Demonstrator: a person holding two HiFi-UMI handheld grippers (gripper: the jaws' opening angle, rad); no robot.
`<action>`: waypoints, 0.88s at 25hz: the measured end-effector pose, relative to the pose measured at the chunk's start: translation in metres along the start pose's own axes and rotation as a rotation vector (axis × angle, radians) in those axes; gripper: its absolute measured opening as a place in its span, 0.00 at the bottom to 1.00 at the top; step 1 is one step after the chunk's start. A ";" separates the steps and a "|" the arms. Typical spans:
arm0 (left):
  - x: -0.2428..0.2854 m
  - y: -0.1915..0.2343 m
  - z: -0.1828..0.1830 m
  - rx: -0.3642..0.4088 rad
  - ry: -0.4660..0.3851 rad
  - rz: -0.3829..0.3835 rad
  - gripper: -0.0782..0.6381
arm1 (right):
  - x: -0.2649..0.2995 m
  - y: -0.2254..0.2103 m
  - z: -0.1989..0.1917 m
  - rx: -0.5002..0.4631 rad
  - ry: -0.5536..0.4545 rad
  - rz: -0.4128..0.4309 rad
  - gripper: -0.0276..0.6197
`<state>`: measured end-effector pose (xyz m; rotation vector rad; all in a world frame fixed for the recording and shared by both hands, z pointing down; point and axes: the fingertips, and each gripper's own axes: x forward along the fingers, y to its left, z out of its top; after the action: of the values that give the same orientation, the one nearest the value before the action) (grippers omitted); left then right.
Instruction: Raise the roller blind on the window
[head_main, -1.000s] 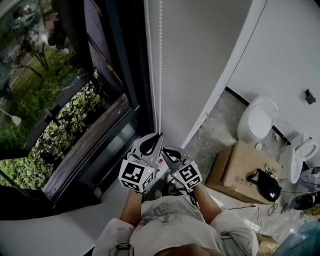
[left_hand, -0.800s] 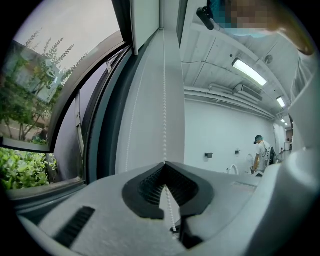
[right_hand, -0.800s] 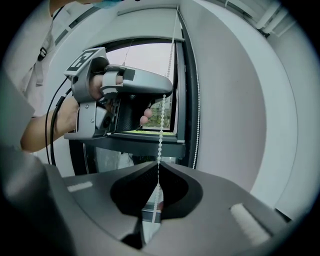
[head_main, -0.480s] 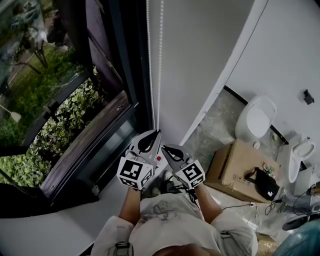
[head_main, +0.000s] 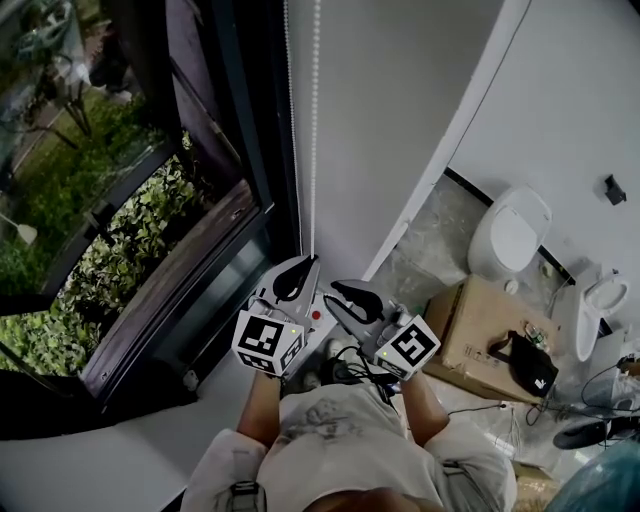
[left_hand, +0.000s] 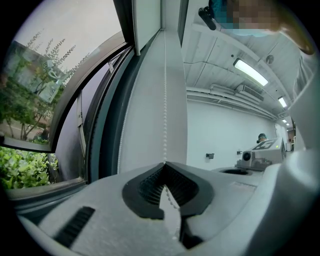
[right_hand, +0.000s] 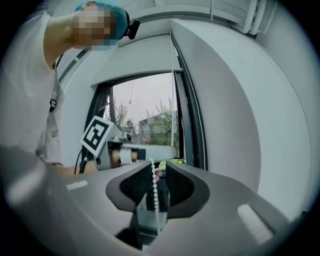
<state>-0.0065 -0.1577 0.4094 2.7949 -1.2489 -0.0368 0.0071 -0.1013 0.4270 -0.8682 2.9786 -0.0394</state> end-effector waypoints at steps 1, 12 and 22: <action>0.000 0.000 0.000 0.001 0.000 0.001 0.12 | 0.001 0.001 0.011 0.005 -0.035 0.008 0.19; 0.004 -0.002 0.001 0.006 0.006 -0.008 0.12 | 0.016 -0.015 0.097 0.003 -0.229 0.032 0.19; 0.004 -0.010 0.000 -0.002 0.003 -0.030 0.12 | 0.043 -0.034 0.140 -0.063 -0.267 0.031 0.19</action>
<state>0.0039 -0.1542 0.4089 2.8110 -1.2057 -0.0361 -0.0043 -0.1549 0.2871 -0.7655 2.7556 0.1589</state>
